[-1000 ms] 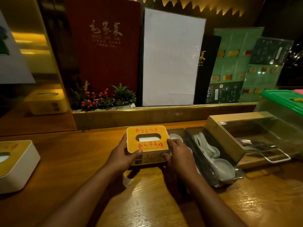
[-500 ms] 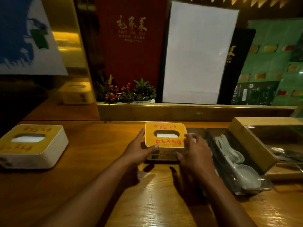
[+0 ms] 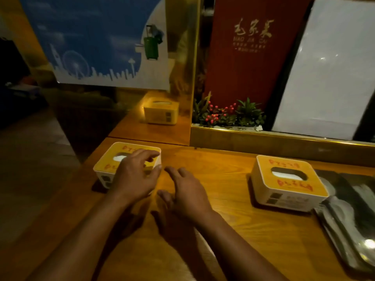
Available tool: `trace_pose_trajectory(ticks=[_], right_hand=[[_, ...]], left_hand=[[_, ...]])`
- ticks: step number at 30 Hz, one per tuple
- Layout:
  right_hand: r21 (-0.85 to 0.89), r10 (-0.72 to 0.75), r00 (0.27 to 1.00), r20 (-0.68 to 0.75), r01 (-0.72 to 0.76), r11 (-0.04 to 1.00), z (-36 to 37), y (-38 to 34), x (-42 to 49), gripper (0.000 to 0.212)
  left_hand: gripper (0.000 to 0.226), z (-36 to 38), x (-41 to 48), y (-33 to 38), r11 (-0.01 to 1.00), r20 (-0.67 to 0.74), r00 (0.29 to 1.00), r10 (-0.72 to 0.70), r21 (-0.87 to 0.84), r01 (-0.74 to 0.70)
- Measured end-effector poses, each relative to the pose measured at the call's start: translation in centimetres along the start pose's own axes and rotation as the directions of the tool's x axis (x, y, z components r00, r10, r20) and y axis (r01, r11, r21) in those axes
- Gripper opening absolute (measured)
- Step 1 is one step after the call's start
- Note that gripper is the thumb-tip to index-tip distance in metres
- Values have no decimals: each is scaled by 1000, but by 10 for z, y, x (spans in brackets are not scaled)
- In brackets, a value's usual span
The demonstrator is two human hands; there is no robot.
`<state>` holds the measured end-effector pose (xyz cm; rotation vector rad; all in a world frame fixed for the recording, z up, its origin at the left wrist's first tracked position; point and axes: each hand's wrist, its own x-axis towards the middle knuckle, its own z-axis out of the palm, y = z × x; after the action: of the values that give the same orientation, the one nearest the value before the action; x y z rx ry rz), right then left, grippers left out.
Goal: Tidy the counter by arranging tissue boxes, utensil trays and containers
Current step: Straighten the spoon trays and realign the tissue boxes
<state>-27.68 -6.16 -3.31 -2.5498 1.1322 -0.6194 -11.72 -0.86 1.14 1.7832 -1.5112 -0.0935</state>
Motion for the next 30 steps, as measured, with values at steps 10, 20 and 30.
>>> trace_pose_trajectory(ticks=[10,20,30], right_hand=[[-173,85,996,40,-77,982,45,-33,35,103],[-326,234,968,-87,-249,912,-25,45,-19,78],[-361,310,895,-322,-419,833,-69,105,-73,46]], left_hand=[[38,-41,2,-87,995,-35,995,-93,-35,92],[117,32,10,-39,923,254,953,-163,-301,238],[90,118,8,28,855,346,934,-89,-455,250]])
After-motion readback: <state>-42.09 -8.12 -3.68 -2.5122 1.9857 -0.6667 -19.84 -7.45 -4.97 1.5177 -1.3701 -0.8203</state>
